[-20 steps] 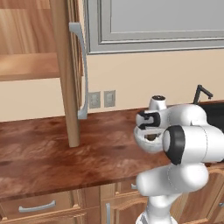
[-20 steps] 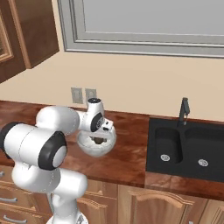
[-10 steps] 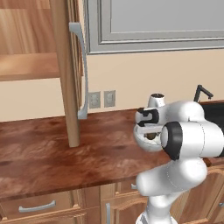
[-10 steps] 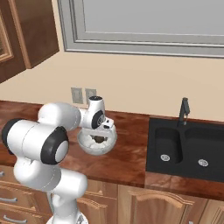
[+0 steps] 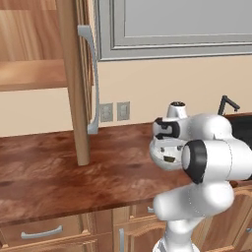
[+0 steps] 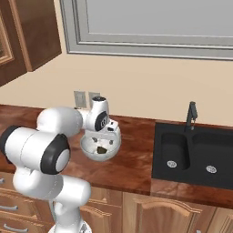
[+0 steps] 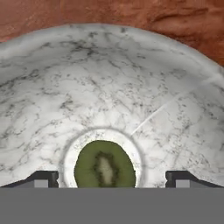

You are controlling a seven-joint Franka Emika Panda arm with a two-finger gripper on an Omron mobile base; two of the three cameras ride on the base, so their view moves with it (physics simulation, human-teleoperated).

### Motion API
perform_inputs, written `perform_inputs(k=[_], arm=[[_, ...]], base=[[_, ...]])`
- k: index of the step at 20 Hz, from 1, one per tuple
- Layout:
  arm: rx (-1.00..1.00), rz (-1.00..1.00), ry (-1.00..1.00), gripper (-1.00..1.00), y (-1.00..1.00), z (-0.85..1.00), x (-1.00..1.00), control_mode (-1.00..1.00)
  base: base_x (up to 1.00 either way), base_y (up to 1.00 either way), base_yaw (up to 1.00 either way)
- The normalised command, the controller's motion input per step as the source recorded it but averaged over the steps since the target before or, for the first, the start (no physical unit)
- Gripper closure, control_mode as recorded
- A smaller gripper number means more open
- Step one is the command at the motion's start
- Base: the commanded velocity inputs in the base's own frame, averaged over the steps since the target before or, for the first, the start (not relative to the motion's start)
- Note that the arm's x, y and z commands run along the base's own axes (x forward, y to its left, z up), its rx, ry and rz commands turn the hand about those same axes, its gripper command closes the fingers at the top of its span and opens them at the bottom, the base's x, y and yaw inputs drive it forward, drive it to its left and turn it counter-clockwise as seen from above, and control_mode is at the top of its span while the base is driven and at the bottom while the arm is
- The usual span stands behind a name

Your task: Pick the kiwis from the cabinet and place them in one bowl. Pick the tangerine from the sink and place it in the other bowl.

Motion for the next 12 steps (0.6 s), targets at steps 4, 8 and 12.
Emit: perform_inputs(k=[4, 8, 12], arm=[[0.00, 0.00, -0.12, -1.00, 0.00, 0.66, -0.06, -1.00], [0.00, 0.00, -0.20, -1.00, 0.00, 0.83, -0.34, -1.00], [0.00, 0.00, -0.23, -1.00, 0.00, 0.80, -0.69, -1.00]], base=[[0.00, 0.00, 0.00], [0.00, 0.00, 0.00], [0.00, 0.00, 0.00]])
